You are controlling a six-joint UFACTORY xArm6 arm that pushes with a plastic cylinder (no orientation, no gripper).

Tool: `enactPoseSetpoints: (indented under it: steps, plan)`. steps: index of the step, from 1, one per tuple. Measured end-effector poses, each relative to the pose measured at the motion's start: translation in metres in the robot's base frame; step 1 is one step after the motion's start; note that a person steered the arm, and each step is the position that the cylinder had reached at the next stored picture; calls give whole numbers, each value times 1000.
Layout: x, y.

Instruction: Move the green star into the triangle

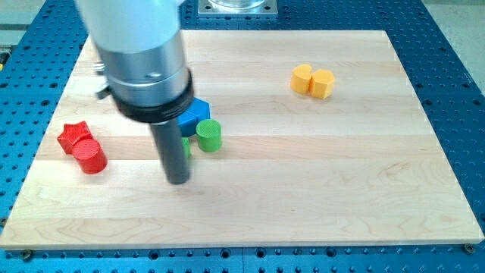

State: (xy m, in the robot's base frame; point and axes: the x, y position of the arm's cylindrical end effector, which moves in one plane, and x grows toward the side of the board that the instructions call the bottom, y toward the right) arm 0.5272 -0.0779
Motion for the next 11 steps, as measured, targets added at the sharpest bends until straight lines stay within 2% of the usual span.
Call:
enactPoseSetpoints:
  steps: [2, 3, 4, 5, 6, 8, 9, 10, 11]
  plan:
    - [-11, 96]
    - [-37, 83]
    - [-35, 78]
    - [18, 57]
    - [37, -5]
    - [-8, -3]
    - [10, -2]
    - [14, -33]
    - [-14, -15]
